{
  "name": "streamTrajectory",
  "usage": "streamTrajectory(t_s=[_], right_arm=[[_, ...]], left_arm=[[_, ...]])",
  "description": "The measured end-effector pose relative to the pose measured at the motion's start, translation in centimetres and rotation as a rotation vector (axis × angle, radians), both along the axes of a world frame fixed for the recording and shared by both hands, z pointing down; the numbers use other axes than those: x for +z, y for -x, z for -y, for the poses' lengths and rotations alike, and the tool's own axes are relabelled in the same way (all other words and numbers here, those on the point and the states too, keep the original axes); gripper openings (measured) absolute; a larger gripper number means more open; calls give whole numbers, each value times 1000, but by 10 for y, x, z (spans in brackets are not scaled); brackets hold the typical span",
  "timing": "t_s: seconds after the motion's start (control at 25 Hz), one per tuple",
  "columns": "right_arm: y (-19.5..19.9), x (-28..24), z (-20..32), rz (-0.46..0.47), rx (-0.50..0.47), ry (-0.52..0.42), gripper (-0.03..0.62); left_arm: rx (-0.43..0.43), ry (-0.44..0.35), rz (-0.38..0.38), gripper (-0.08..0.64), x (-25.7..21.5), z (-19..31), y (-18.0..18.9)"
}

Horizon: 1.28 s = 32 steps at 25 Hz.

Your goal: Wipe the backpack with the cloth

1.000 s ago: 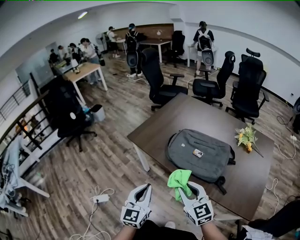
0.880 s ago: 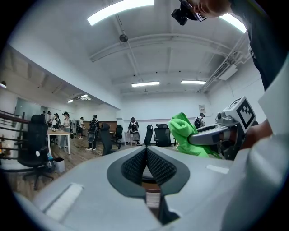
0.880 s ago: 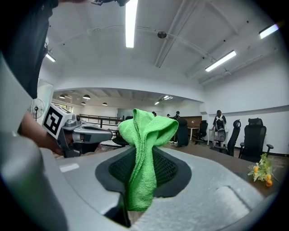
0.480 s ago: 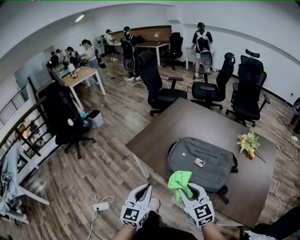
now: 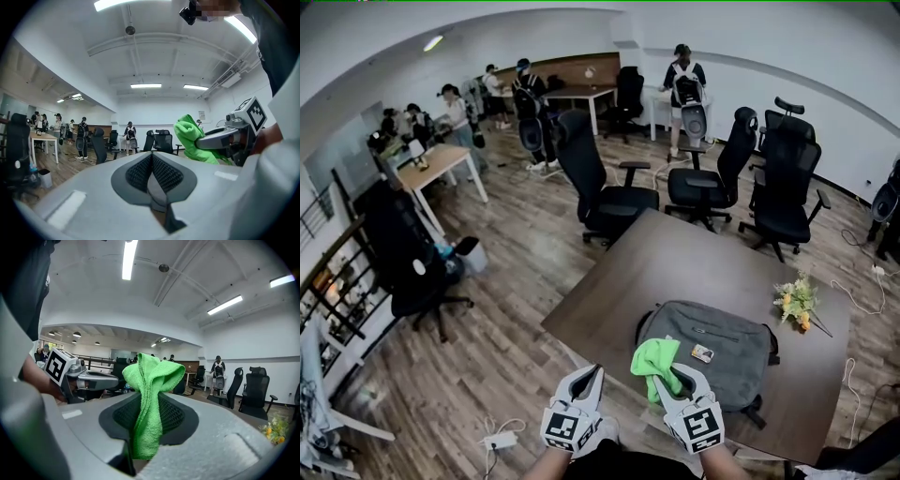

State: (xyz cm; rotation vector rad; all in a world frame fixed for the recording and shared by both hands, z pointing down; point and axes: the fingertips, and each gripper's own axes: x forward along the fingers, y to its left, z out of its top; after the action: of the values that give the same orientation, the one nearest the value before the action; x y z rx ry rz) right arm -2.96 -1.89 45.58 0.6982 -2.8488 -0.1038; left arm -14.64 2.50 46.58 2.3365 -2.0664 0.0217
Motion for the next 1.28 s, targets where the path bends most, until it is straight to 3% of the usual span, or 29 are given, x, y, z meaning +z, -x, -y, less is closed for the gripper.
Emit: streamTrajectory(t_s=[0.28, 0.56, 0.84, 1.28], right_arm=[[34, -12, 45, 62, 112, -32, 104], [57, 11, 83, 56, 216, 18, 104], [36, 37, 114, 25, 358, 76, 104], [12, 84, 159, -46, 427, 151, 103]], left_arm=[[84, 21, -38, 18, -2, 52, 43], [197, 18, -34, 18, 12, 97, 62], [251, 46, -49, 18, 22, 124, 67], [302, 98, -46, 18, 54, 164, 42]])
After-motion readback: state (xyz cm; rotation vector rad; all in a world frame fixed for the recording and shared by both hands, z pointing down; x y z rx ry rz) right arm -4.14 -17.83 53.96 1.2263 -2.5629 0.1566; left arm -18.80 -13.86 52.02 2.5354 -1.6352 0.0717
